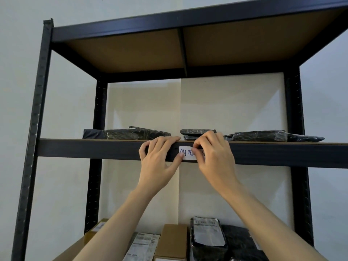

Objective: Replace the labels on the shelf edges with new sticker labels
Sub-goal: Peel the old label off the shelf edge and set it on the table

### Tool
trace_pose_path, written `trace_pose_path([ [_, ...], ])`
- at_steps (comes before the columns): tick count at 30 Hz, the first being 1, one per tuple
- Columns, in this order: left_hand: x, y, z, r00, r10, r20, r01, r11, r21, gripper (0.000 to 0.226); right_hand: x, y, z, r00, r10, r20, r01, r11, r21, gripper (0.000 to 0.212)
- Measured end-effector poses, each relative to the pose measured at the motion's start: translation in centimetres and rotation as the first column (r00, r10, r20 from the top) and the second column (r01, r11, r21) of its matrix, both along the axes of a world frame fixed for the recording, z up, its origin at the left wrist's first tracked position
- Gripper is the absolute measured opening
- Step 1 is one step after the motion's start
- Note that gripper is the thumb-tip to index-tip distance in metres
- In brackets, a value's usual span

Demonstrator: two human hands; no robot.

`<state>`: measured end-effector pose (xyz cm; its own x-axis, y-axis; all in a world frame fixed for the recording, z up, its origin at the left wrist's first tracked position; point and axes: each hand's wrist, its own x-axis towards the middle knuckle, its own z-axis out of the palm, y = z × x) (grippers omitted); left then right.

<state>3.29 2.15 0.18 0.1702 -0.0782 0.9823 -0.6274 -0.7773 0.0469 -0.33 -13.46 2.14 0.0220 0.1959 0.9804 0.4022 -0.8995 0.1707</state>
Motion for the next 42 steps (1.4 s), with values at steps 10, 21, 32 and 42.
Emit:
trace_pose_path([
  [10,-0.3,-0.7,0.0,0.999,-0.045,-0.005,0.044,0.997,-0.057,0.024,0.5,-1.5,0.5,0.998,0.056,-0.033,-0.06,0.989,-0.134,0.004],
  [21,-0.8,-1.6,-0.2,0.994,-0.1,0.031,0.103,0.988,-0.116,0.006,1.0,-1.8,0.3,0.991,0.135,-0.018,-0.136,0.985,-0.105,0.003],
  [32,-1.5,-1.3,-0.3,0.973,-0.23,0.015,0.23,0.961,-0.15,0.01,1.0,-0.7,-0.2,0.994,0.11,-0.017,-0.111,0.993,-0.045,0.002],
  [42,-0.6,0.1,0.5,0.99,-0.124,-0.073,0.115,0.986,-0.122,0.023,1.3,-1.7,-0.5,0.983,0.179,-0.048,-0.184,0.975,-0.126,0.005],
])
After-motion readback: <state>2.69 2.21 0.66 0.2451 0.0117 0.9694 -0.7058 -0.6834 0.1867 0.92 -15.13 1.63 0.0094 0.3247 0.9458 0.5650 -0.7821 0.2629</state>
